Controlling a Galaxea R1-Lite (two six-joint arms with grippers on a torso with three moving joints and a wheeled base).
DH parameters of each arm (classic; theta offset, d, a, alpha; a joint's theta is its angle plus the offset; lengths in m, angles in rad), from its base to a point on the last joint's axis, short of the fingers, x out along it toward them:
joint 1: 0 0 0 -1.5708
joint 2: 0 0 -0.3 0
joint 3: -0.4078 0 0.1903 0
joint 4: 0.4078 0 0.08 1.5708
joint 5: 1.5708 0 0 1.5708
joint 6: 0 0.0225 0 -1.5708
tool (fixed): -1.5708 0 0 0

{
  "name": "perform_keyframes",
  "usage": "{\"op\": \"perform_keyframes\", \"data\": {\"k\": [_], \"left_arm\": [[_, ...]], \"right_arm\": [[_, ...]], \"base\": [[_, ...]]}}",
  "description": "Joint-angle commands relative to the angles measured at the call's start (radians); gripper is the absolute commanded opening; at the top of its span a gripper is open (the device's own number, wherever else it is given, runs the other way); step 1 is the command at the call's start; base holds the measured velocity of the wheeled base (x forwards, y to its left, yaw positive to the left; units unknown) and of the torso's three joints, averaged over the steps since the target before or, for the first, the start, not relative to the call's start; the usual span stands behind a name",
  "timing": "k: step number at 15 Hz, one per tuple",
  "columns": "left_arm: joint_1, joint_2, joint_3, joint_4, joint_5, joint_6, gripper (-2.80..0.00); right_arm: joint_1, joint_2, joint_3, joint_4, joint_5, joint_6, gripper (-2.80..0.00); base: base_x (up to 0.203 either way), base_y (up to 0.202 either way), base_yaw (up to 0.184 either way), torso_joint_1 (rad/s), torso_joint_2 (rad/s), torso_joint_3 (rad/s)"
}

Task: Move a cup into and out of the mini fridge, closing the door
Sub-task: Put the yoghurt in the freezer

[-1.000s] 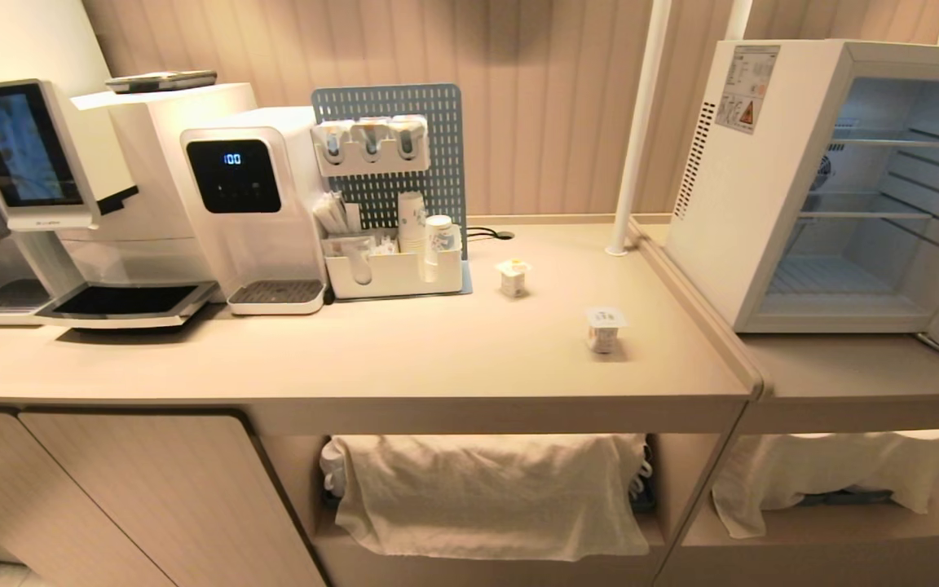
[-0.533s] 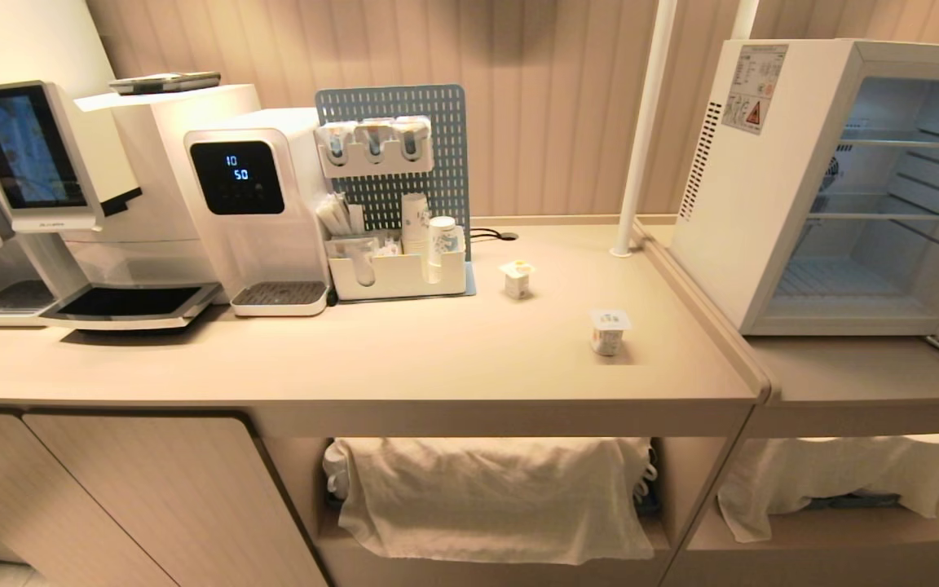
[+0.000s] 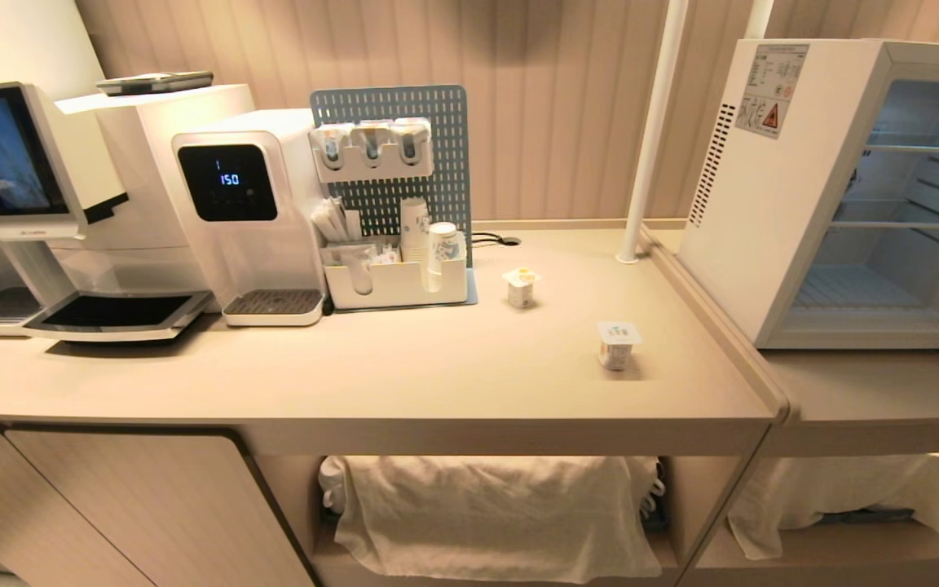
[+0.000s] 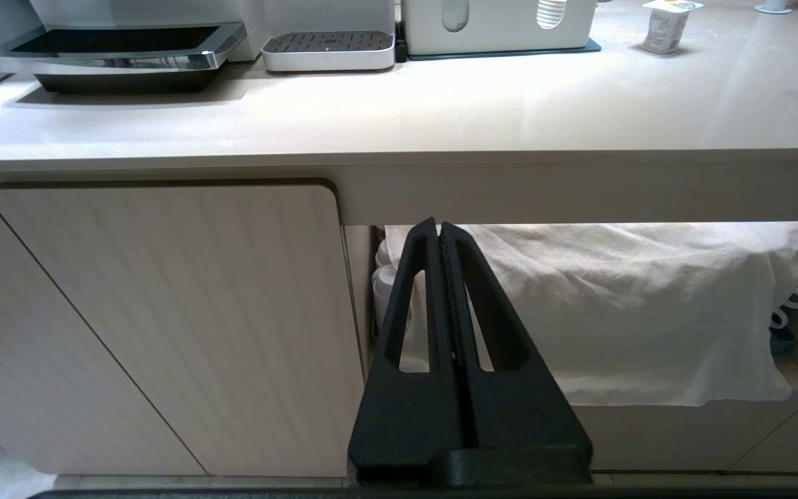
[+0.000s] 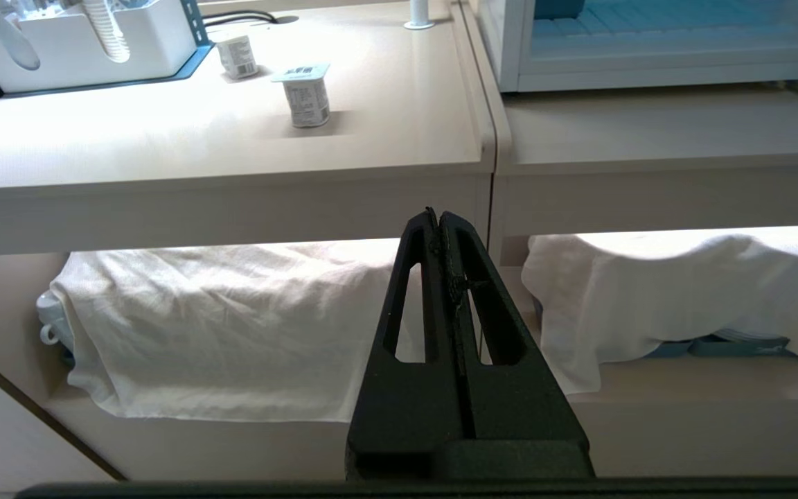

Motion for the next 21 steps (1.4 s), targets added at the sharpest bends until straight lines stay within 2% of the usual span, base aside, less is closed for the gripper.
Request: {"op": "perform_keyframes", "data": {"k": [1, 3, 4, 6, 7, 10, 12, 13, 14, 15, 16, 17, 19, 21], "left_arm": [[0.001, 0.000, 0.000, 0.000, 0.000, 0.000, -2.80], [0.001, 0.000, 0.000, 0.000, 0.000, -0.004, -2.80], [0.001, 0.000, 0.000, 0.000, 0.000, -0.004, -2.80], [0.001, 0.000, 0.000, 0.000, 0.000, -0.005, -2.80], [0.001, 0.000, 0.000, 0.000, 0.000, -0.006, -2.80], [0.001, 0.000, 0.000, 0.000, 0.000, -0.006, -2.80], [0.001, 0.000, 0.000, 0.000, 0.000, -0.005, -2.80], [0.001, 0.000, 0.000, 0.000, 0.000, -0.006, -2.80], [0.001, 0.000, 0.000, 0.000, 0.000, -0.003, -2.80], [0.001, 0.000, 0.000, -0.002, 0.000, 0.003, -2.80], [0.001, 0.000, 0.000, -0.002, 0.000, 0.005, -2.80], [0.001, 0.000, 0.000, -0.002, 0.000, 0.006, -2.80], [0.001, 0.000, 0.000, 0.000, -0.001, 0.009, -2.80], [0.001, 0.000, 0.000, 0.001, -0.001, 0.000, -2.80]], "right_arm": [[0.000, -0.002, 0.002, -0.004, 0.000, -0.003, -2.80], [0.001, 0.001, -0.052, 0.002, 0.001, 0.000, -2.80], [0.001, 0.011, -0.139, 0.024, 0.006, 0.000, -2.80], [0.002, 0.107, -0.413, 0.114, 0.026, 0.002, -2.80], [0.002, 0.201, -0.528, 0.152, 0.032, 0.010, -2.80], [0.005, 0.615, -0.742, 0.202, 0.071, 0.042, -2.80], [-0.009, 0.857, -0.811, 0.139, 0.231, 0.050, -2.80], [-0.040, 0.963, -0.814, 0.074, 0.388, 0.041, -2.80], [-0.089, 1.059, -0.803, -0.007, 0.619, 0.021, -2.80], [-0.140, 1.148, -0.780, -0.087, 0.785, -0.015, -2.80], [-0.182, 1.234, -0.739, -0.172, 0.900, -0.075, -2.80], [-0.208, 1.313, -0.680, -0.249, 0.965, -0.157, -2.80], [-0.234, 1.451, -0.548, -0.393, 1.014, -0.313, -2.80], [-0.243, 1.598, -0.472, -0.560, 1.006, -0.373, -2.80]], "base": [[0.000, 0.000, 0.000, 0.000, 0.00, 0.000], [0.000, 0.000, 0.000, 0.000, 0.00, 0.000], [0.000, 0.000, 0.000, 0.000, 0.00, 0.000], [0.000, 0.000, 0.000, 0.000, 0.00, 0.000], [0.000, 0.000, 0.000, 0.000, 0.00, 0.000], [0.000, 0.000, 0.000, 0.000, 0.00, 0.000], [0.000, 0.000, 0.000, 0.000, 0.00, 0.000], [0.000, 0.000, 0.000, 0.000, 0.00, 0.000], [0.000, 0.000, 0.000, 0.000, 0.00, 0.000], [0.000, 0.000, 0.000, 0.000, 0.00, 0.000], [0.000, 0.000, 0.000, 0.000, 0.00, 0.000], [0.000, 0.000, 0.000, 0.000, 0.00, 0.000], [0.000, 0.000, 0.000, 0.000, 0.00, 0.000], [0.000, 0.000, 0.000, 0.000, 0.00, 0.000]]}}
